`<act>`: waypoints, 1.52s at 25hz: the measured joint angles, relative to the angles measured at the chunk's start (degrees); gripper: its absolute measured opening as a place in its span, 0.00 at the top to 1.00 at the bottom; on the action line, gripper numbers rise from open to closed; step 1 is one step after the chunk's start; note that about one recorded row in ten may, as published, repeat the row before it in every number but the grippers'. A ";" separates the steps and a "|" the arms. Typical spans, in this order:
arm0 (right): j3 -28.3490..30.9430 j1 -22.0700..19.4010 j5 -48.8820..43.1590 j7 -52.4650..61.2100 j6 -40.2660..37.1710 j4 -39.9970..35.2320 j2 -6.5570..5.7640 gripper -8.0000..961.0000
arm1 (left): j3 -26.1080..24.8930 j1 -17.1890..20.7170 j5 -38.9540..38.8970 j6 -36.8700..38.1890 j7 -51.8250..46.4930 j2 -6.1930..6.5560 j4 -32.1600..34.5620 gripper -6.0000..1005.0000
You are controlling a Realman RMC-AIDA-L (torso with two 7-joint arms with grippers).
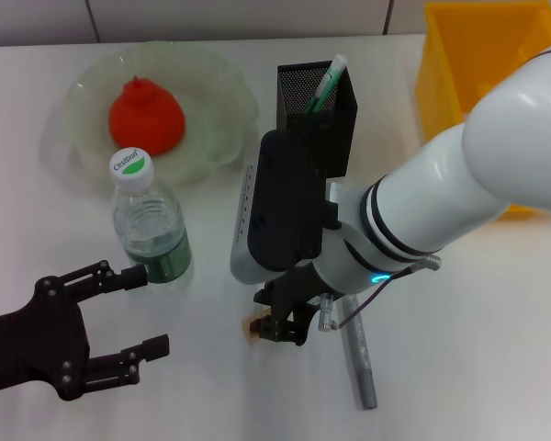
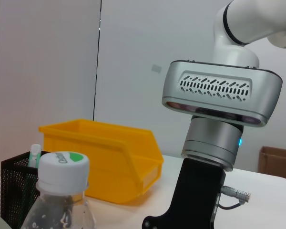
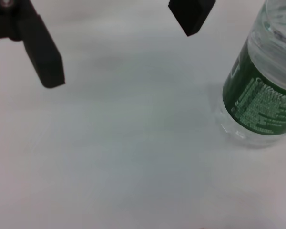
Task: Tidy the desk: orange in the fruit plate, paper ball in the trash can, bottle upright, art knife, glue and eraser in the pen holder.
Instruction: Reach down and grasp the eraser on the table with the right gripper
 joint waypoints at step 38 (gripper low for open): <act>-0.94 0.51 0.72 0.05 1.24 0.94 0.03 0.48 | 0.00 -0.27 0.00 -0.13 0.00 0.00 -0.08 0.20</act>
